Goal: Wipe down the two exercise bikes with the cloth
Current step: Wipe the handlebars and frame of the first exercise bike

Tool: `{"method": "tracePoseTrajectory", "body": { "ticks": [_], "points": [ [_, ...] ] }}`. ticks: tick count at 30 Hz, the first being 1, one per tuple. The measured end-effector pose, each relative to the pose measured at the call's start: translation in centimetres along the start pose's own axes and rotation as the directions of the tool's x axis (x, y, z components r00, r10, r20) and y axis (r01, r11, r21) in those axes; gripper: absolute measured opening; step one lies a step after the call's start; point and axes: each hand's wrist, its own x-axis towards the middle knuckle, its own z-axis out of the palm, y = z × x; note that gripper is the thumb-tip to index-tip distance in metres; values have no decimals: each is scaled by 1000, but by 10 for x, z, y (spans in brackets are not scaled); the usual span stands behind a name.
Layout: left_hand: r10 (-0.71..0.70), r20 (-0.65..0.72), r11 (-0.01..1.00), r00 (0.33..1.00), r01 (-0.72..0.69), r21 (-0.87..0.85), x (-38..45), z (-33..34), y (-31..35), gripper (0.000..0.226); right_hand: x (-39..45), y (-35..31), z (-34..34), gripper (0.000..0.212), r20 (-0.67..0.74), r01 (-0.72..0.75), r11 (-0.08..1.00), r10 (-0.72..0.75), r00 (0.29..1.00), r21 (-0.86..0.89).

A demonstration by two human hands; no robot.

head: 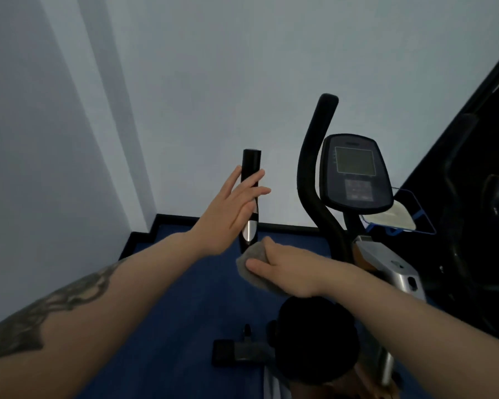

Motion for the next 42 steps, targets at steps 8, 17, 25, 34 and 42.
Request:
{"method": "tracePoseTrajectory", "body": {
  "ticks": [8,17,25,34,42],
  "points": [
    [-21,21,989,1000,18,149,1,-7,13,37,-21,18,-8,28,18,142,990,-142,990,-21],
    [-279,-241,960,930,268,-77,5,31,52,25,-18,7,-5,30,-2,86,996,-86,996,-29],
    [-304,-216,947,928,319,38,3,32,59,20,-83,39,-30,18,-284,225,935,-144,948,276],
    [-260,-175,962,950,271,37,9,58,101,21,-88,79,-22,32,-601,-36,929,268,753,368],
    [-237,-144,925,961,268,269,5,64,101,11,-89,79,42,43,-704,19,954,207,679,299]
  ]
}}
